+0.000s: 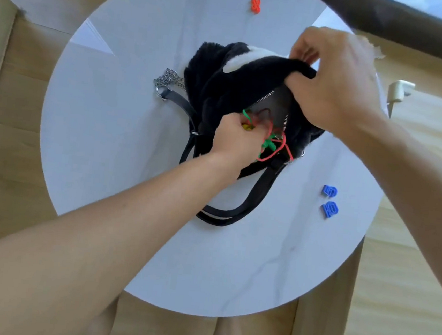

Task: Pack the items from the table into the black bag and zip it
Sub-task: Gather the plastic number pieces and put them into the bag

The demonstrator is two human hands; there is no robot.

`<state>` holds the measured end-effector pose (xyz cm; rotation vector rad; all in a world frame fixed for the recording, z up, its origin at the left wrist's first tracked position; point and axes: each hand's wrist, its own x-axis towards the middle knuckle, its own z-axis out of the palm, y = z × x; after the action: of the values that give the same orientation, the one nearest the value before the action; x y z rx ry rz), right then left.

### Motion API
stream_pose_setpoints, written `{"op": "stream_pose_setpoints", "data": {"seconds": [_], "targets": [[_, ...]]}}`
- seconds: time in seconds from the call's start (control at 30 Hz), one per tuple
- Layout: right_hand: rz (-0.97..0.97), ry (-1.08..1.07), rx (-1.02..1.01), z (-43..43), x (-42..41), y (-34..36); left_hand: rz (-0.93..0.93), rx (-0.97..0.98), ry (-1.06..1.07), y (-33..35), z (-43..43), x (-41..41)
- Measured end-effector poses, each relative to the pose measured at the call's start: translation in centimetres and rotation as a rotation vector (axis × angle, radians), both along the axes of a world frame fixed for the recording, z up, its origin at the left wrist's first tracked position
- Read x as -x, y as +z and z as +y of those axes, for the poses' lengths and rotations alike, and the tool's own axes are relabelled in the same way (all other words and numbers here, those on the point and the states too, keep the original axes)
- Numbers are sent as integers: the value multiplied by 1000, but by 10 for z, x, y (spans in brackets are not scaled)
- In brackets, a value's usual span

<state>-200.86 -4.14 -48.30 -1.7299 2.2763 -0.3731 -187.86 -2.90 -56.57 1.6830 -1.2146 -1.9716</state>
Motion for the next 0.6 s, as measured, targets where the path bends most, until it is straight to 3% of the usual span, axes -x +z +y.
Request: {"op": "stream_pose_setpoints", "data": {"seconds": [0.07,0.17,0.33,0.6], "targets": [[0,25,-4,-2,-4,-2,44,-203,292,-3,-11,19],[13,45,-13,-4,-6,-5,61,-319,582,9,-32,34],[7,43,22,-8,-2,-2,30,-206,464,28,-39,20],[58,116,-10,-11,1,-3,163,-168,147,49,-39,-34]]}}
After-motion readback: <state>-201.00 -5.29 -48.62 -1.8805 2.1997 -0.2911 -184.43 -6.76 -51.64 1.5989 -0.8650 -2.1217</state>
